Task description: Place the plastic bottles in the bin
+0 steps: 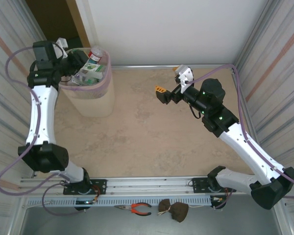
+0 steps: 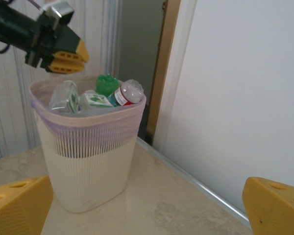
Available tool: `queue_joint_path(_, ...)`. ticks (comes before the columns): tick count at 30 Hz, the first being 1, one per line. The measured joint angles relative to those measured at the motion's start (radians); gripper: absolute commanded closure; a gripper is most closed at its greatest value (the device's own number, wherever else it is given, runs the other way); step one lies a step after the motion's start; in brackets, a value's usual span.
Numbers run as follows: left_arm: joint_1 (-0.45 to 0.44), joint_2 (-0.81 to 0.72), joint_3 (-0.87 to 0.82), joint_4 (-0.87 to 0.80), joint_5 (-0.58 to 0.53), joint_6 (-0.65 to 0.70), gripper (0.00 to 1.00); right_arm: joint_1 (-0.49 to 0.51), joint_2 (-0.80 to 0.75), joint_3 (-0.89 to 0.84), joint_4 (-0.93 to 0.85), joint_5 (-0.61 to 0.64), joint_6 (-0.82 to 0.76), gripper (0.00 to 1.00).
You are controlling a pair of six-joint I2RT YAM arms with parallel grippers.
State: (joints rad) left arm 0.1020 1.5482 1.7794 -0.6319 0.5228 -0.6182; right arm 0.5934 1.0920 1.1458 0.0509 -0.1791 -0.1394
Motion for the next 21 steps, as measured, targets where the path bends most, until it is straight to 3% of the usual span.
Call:
queue_joint_path(10,0.069,-0.025,-0.131,0.01,-0.015,0.063,0.71,0.0,-0.001,0.0,-0.001,0.0,0.0,0.02)
queue_joint_path(21,0.09,-0.069,-0.137,0.001,-0.014,0.066,0.68,-0.013,-0.014,0.0,-0.066,0.048,0.003,0.03)
